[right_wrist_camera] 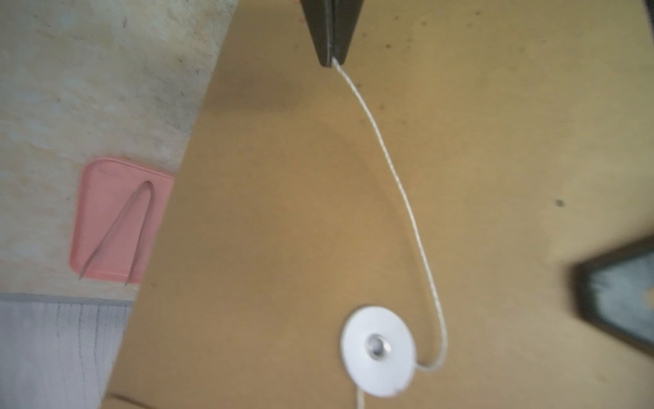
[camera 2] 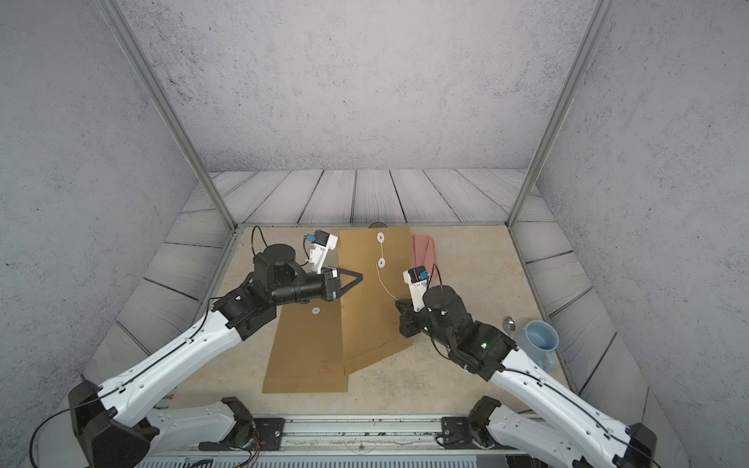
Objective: Open the file bag
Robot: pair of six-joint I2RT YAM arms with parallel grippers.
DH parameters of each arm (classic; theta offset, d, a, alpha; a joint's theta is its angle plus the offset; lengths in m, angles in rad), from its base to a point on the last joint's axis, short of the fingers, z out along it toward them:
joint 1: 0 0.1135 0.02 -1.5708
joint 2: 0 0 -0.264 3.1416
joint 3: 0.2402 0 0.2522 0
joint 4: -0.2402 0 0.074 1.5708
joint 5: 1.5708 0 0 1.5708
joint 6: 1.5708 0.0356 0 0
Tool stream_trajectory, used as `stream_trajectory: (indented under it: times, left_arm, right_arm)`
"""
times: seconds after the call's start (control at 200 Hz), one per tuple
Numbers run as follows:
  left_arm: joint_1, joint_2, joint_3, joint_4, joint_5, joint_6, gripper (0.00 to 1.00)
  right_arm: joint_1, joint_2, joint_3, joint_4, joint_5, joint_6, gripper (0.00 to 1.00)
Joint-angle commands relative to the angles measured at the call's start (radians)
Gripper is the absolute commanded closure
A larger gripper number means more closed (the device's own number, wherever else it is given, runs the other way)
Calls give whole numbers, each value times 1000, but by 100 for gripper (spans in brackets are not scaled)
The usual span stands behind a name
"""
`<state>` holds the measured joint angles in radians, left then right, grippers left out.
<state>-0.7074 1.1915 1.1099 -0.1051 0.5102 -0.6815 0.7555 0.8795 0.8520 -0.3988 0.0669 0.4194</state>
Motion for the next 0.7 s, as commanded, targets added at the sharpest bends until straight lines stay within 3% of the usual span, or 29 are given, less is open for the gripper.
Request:
stream_trajectory:
  times: [0.0, 0.165, 0.3, 0.48, 0.696]
  left_arm:
    - [8, -21, -1, 49, 22, -3, 100]
    - [9, -30, -18, 50, 23, -8, 100]
    - [9, -36, -39, 69, 27, -22, 100]
    - [9, -36, -69, 83, 33, -36, 100]
    - [9, -18, -117, 129, 44, -63, 100]
  right_arm:
    - [-82, 0, -17, -3, 18, 24, 100]
    - [-263, 24, -4, -9, -38, 23, 100]
    - [-347, 62, 72, -40, -26, -9, 100]
    - [-365, 124, 260, -82, -14, -73, 100]
    - [-361, 239, 523, -90, -195, -87, 100]
